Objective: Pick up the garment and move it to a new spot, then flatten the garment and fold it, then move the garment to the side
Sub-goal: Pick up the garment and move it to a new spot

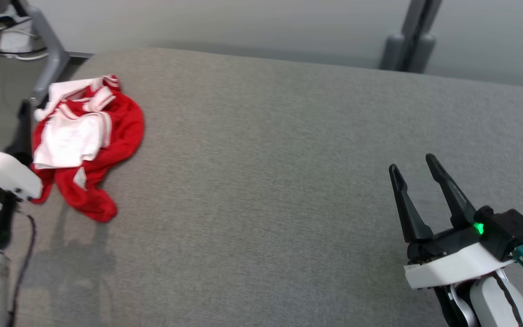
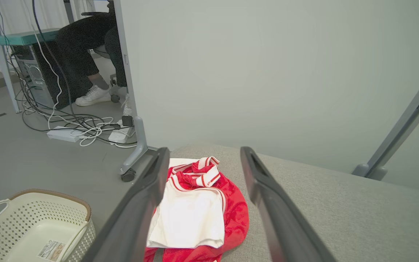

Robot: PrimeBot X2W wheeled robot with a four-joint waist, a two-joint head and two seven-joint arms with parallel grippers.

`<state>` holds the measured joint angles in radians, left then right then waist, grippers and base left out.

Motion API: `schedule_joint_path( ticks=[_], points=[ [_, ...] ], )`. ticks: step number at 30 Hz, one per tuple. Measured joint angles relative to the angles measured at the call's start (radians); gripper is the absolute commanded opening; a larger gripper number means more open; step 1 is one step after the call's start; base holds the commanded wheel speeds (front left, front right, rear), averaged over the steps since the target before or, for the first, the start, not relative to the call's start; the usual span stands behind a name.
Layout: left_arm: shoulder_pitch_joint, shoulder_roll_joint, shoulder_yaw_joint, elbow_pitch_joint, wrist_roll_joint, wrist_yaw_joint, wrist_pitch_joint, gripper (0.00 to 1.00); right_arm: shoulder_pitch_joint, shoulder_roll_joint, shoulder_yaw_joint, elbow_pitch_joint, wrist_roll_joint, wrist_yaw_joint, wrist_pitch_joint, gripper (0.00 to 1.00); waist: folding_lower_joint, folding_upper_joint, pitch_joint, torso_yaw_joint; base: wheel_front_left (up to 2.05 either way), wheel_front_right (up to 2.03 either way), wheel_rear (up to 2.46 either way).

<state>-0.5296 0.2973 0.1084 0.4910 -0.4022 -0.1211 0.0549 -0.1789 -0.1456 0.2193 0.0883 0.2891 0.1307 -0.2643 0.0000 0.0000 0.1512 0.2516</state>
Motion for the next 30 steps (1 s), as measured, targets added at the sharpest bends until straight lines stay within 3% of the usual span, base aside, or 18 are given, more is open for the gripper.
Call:
schedule_joint_path(
  ticks=[2, 8, 14, 18, 23, 24, 25, 26, 27, 29, 30],
  points=[
    [-0.079, 0.058, 0.009, 0.099, -0.026, -0.002, 0.046, 1.0, -0.028, -0.013, 0.013, -0.013, -0.001, 0.0, 0.0, 1.0, 0.0, 0.0, 0.037, -0.04, 0.0, 0.0, 0.0],
    [-0.217, 0.162, 0.023, 0.313, -0.079, -0.005, 0.123, 1.0, -0.089, -0.031, 0.043, -0.03, 0.001, 0.0, 0.0, 1.0, 0.0, 0.0, 0.125, -0.12, 0.0, 0.0, 0.0],
    [-0.273, 0.217, 0.026, 0.486, -0.094, -0.007, 0.179, 1.0, -0.117, -0.032, 0.049, -0.043, 0.0, 0.0, 0.0, 1.0, 0.0, 0.0, 0.193, -0.184, 0.0, 0.0, 0.0],
    [-0.299, 0.253, 0.029, 0.592, -0.091, 0.022, 0.187, 1.0, -0.125, -0.03, 0.046, -0.047, -0.002, 0.0, 0.0, 1.0, 0.0, 0.0, 0.237, -0.23, 0.0, 0.0, 0.0],
    [-0.3, 0.254, 0.022, 0.695, -0.092, 0.025, 0.214, 1.0, -0.126, -0.028, 0.039, -0.048, -0.008, 0.0, 0.0, 1.0, 0.0, 0.0, 0.267, -0.265, 0.0, 0.0, 0.0],
    [-0.301, 0.254, 0.022, 0.709, -0.093, 0.025, 0.218, 0.93, -0.126, -0.028, 0.037, -0.048, -0.008, 0.0, 0.0, 1.0, 0.0, 0.0, 0.269, -0.268, 0.0, 0.0, 0.0],
    [-0.303, 0.254, 0.022, 0.72, -0.097, 0.023, 0.22, 0.71, -0.126, -0.027, 0.036, -0.048, -0.008, 0.0, 0.0, 1.0, 0.0, 0.0, 0.27, -0.268, 0.0, 0.0, 0.0],
    [-0.305, 0.254, 0.02, 0.727, -0.1, 0.019, 0.223, 0.71, -0.126, -0.026, 0.035, -0.048, -0.009, 0.0, 0.0, 1.0, 0.0, 0.0, 0.27, -0.267, 0.0, 0.0, 0.0],
    [-0.31, 0.254, 0.017, 0.732, -0.1, 0.016, 0.223, 0.6, -0.126, -0.026, 0.032, -0.048, -0.009, 0.0, 0.0, 1.0, 0.0, 0.0, 0.27, -0.266, 0.0, 0.0, 0.0],
    [-0.317, 0.253, 0.012, 0.737, -0.101, 0.011, 0.206, 0.0, -0.126, -0.026, 0.028, -0.048, -0.012, 0.0, 0.0, 1.0, 0.0, 0.0, 0.27, -0.262, 0.0, 0.0, 0.0],
    [-0.319, 0.253, 0.008, 0.738, -0.101, 0.008, 0.196, 0.0, -0.126, -0.027, 0.027, -0.048, -0.016, 0.0, 0.0, 1.0, 0.0, 0.0, 0.27, -0.259, 0.0, 0.0, 0.0]
  ],
)
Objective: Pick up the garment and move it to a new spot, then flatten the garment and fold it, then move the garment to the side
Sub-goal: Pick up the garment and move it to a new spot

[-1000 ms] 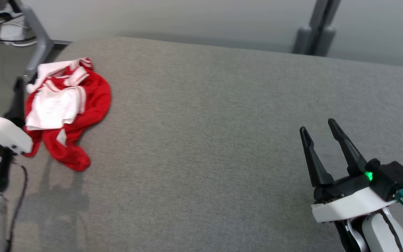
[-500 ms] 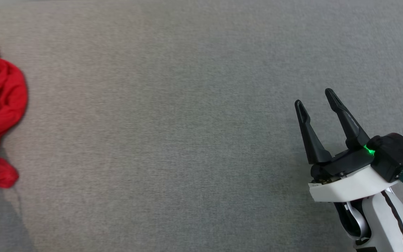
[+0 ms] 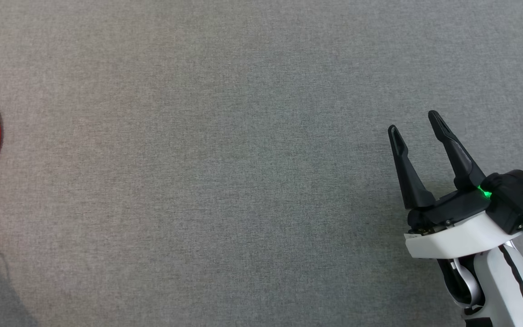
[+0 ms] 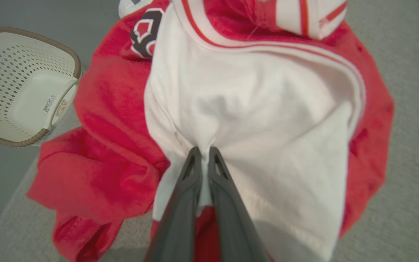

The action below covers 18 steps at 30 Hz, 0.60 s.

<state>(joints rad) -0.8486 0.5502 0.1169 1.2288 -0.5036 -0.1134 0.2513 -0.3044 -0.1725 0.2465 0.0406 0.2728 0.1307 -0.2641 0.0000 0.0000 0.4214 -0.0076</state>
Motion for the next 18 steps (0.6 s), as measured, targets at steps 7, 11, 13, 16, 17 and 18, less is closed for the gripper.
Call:
schedule_joint_path(
  ticks=[7, 11, 13, 16, 17, 18],
  points=[
    [-0.019, 0.001, -0.036, 0.007, 0.002, -0.01, -0.062, 0.0, -0.001, -0.002, 0.002, 0.013, -0.002, 0.0, 0.0, 1.0, 0.0, 0.0, -0.016, 0.016, 0.0, 0.0, 0.0],
    [-0.021, 0.011, -0.069, 0.005, 0.01, -0.016, -0.094, 0.0, 0.0, 0.001, 0.004, 0.023, 0.001, 0.0, 0.0, 1.0, 0.0, 0.0, -0.047, 0.019, 0.0, 0.0, 0.0],
    [-0.021, 0.013, -0.096, -0.012, 0.012, -0.016, -0.103, 0.0, 0.007, 0.007, 0.004, 0.028, 0.003, 0.0, 0.0, 1.0, 0.0, 0.0, -0.069, 0.02, 0.0, 0.0, 0.0],
    [-0.021, 0.014, -0.143, -0.048, 0.012, -0.016, -0.112, 0.0, 0.02, 0.012, 0.006, 0.039, 0.014, 0.0, 0.0, 1.0, 0.0, 0.0, -0.109, 0.021, 0.0, 0.0, 0.0],
    [-0.021, 0.016, -0.16, -0.059, 0.012, -0.016, -0.113, 0.0, 0.025, 0.014, 0.006, 0.042, 0.02, 0.0, 0.0, 1.0, 0.0, 0.0, -0.123, 0.021, 0.0, 0.0, 0.0],
    [-0.021, 0.019, -0.177, -0.069, 0.011, -0.017, -0.116, 0.0, 0.03, 0.017, 0.008, 0.044, 0.021, 0.0, 0.0, 1.0, 0.0, 0.0, -0.139, 0.021, 0.0, 0.0, 0.0]
  ],
)
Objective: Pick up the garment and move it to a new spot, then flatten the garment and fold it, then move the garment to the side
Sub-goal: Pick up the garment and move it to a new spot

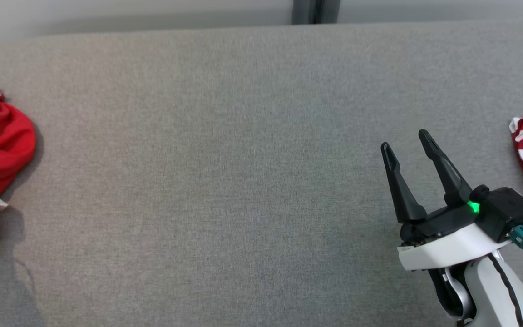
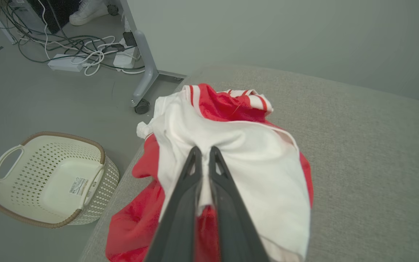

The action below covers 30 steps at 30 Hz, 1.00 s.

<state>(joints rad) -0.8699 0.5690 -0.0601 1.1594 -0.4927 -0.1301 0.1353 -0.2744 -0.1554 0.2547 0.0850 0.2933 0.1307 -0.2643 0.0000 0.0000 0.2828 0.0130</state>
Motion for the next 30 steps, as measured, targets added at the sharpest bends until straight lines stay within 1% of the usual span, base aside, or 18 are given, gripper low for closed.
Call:
schedule_joint_path(
  ticks=[4, 9, 14, 18, 21, 26, 30],
  points=[
    [0.0, 0.013, -0.076, -0.06, -0.005, 0.0, -0.01, 0.0, 0.02, 0.009, -0.002, 0.01, 0.01, 0.0, 0.0, 1.0, 0.0, 0.0, -0.062, -0.004, 0.0, 0.0, 0.0],
    [-0.009, 0.012, -0.184, -0.157, -0.026, 0.0, -0.012, 0.0, 0.048, 0.02, -0.011, 0.019, 0.018, 0.0, 0.0, 1.0, 0.0, 0.0, -0.132, -0.018, 0.0, 0.0, 0.0],
    [-0.02, 0.008, -0.294, -0.267, -0.054, 0.0, 0.02, 0.0, 0.072, 0.028, -0.02, 0.021, 0.023, 0.0, 0.0, 1.0, 0.0, 0.0, -0.182, -0.046, 0.0, 0.0, 0.0],
    [-0.026, -0.005, -0.369, -0.38, -0.074, 0.0, 0.039, 0.0, 0.08, 0.028, -0.026, 0.023, 0.031, 0.0, 0.0, 1.0, 0.0, 0.0, -0.205, -0.076, 0.0, 0.0, 0.0],
    [-0.026, -0.02, -0.408, -0.471, -0.088, 0.0, 0.051, 0.0, 0.084, 0.029, -0.033, 0.021, 0.032, 0.0, 0.0, 1.0, 0.0, 0.0001, -0.218, -0.098, 0.0, 0.0, 0.0],
    [-0.012, -0.05, -0.438, -0.626, -0.1, 0.0, 0.064, 0.0, 0.097, 0.029, -0.046, 0.012, 0.032, 0.0, 0.0, 1.0, 0.0, 0.0, -0.228, -0.132, 0.0, 0.0, 0.0],
    [0.042, -0.076, -0.461, -0.75, -0.108, 0.008, 0.067, 0.0, 0.099, 0.028, -0.051, 0.003, 0.032, 0.0, 0.0, 1.0, 0.0, 0.0, -0.224, -0.156, 0.0, 0.0, 0.0]
  ],
)
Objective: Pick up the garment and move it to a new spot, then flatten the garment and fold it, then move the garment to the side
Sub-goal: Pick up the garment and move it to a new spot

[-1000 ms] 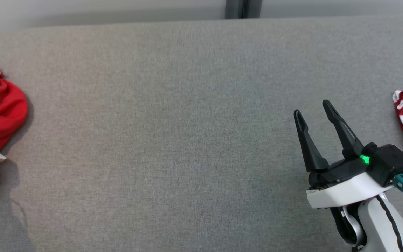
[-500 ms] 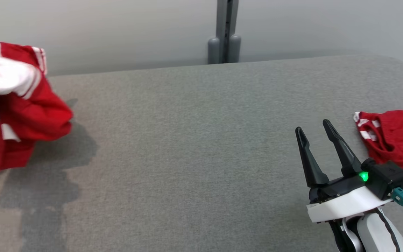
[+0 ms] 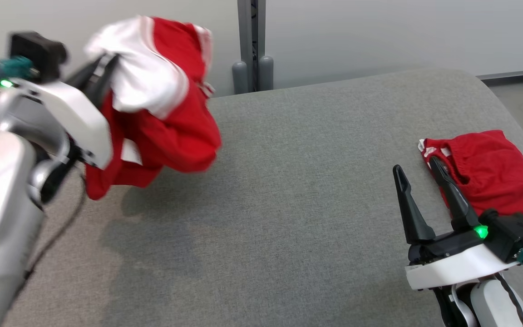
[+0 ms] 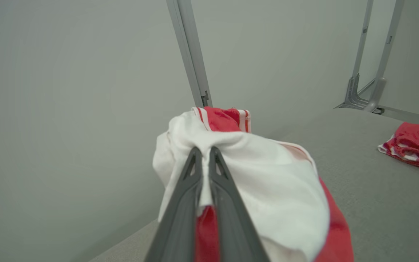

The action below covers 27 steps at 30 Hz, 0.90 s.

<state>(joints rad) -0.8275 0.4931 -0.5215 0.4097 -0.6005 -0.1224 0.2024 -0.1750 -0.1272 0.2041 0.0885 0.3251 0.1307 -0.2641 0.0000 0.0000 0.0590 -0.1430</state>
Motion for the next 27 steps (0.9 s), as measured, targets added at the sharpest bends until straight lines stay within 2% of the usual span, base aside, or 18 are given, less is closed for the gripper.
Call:
schedule_joint_path(
  ticks=[3, 9, 13, 15, 19, 20, 21, 22, 27],
  points=[
    [0.064, -0.043, -0.03, -0.087, -0.004, 0.015, -0.012, 0.0, 0.0, 0.0, -0.003, -0.003, 0.0, 0.0, 0.0, 1.0, 0.0, 0.0, 0.01, -0.012, 0.0, 0.0, 0.0],
    [0.194, -0.13, -0.101, -0.17, 0.046, 0.091, -0.098, 0.0, 0.001, 0.006, -0.005, -0.009, 0.0, 0.0, 0.0, 1.0, 0.0, 0.0, 0.033, -0.03, 0.0, 0.0, 0.0],
    [0.262, -0.163, -0.137, -0.122, 0.066, 0.115, -0.151, 0.0, 0.001, 0.012, -0.003, -0.014, 0.0, 0.0, 0.0, 1.0, 0.0, 0.0, 0.05, -0.042, 0.0, 0.0, 0.0],
    [0.29, -0.192, -0.165, -0.05, 0.087, 0.119, -0.198, 0.0, 0.001, 0.012, -0.008, -0.013, -0.002, 0.0, 0.0, 1.0, 0.0, 0.0, 0.061, -0.046, 0.0, 0.0, 0.0],
    [0.316, -0.256, -0.194, 0.049, 0.079, 0.099, -0.246, 0.0, 0.0, 0.011, -0.009, -0.008, -0.002, 0.0, 0.0, 1.0, 0.0, 0.0, 0.07, -0.045, 0.0, 0.0, 0.0],
    [0.316, -0.267, -0.196, 0.069, 0.075, 0.097, -0.257, 0.21, 0.0, 0.01, -0.009, -0.007, -0.002, 0.0, 0.0, 1.0, 0.0, 0.0, 0.071, -0.044, 0.0, 0.0, 0.0],
    [0.315, -0.275, -0.198, 0.087, 0.073, 0.094, -0.265, 0.89, 0.0, 0.009, -0.011, -0.006, -0.002, 0.0, 0.0, 1.0, 0.0, 0.0, 0.071, -0.041, 0.0, 0.0, 0.0],
    [0.315, -0.275, -0.198, 0.087, 0.073, 0.094, -0.265, 1.0, 0.0, 0.009, -0.011, -0.006, -0.002, 0.0, 0.0, 1.0, 0.0, 0.0, 0.071, -0.041, 0.0, 0.0, 0.0],
    [0.294, -0.293, -0.191, 0.14, 0.07, 0.079, -0.323, 1.0, 0.0, 0.002, -0.01, 0.001, -0.002, 0.0, 0.0, 1.0, 0.0, 0.0, 0.064, -0.02, 0.0, 0.0, 0.0]
  ],
)
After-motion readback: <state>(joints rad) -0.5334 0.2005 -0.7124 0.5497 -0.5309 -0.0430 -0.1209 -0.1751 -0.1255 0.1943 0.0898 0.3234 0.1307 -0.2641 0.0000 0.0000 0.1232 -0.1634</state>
